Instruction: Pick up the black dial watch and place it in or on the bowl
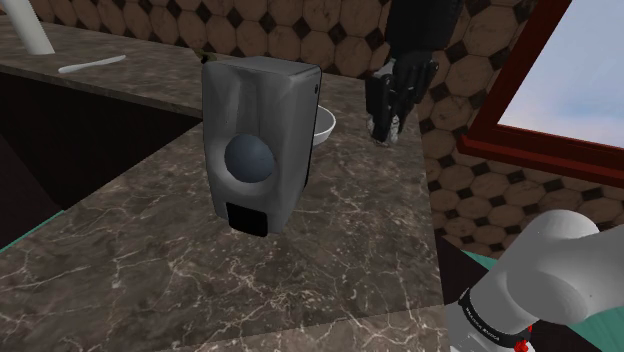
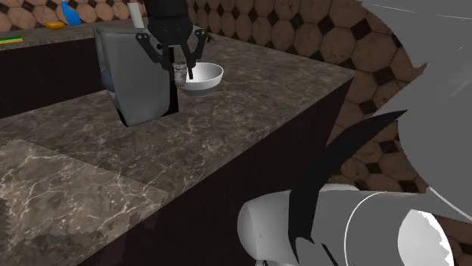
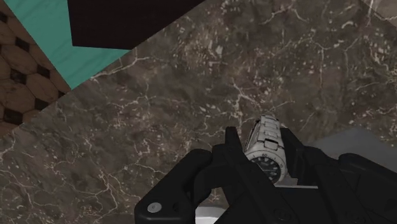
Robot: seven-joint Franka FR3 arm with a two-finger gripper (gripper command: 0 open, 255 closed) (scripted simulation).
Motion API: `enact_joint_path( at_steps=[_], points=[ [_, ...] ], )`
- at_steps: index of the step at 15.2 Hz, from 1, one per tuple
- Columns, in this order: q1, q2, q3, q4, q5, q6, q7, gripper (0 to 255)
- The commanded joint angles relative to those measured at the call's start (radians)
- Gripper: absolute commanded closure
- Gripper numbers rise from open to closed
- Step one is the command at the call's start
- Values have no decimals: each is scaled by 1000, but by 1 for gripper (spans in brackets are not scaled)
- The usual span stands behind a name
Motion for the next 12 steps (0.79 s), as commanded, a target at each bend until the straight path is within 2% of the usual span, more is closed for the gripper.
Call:
enact_joint_path(
  at_steps=[1, 7, 12],
  points=[
    [-17, 55, -2, 33, -20, 18, -14, 255],
    [-65, 264, 11, 185, -89, 65, -34, 255],
    [-92, 456, 30, 357, -160, 72, -35, 255]
  ],
)
